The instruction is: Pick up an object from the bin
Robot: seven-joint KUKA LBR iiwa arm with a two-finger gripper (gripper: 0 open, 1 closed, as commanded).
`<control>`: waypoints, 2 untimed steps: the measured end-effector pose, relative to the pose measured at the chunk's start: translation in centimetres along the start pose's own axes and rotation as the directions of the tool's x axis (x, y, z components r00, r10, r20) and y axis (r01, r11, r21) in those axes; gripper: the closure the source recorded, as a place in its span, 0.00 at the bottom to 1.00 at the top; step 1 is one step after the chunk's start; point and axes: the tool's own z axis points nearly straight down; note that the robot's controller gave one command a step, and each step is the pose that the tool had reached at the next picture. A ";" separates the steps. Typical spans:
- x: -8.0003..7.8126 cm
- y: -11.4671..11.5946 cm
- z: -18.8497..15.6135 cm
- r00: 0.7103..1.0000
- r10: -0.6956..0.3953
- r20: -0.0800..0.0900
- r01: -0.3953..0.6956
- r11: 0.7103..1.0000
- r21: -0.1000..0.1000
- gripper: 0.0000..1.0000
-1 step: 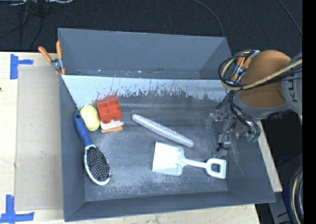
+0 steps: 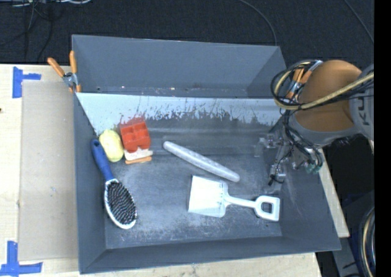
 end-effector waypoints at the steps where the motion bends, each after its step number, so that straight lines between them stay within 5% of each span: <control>1: 3.5 2.4 5.0 0.994 -0.108 -0.005 0.108 0.994 -0.002 0.00; 2: 4.1 2.7 2.5 0.995 -0.102 -0.005 0.102 0.995 -0.002 0.00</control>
Offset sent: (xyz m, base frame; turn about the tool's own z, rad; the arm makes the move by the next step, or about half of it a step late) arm -0.0404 0.0254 -0.0028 -0.0829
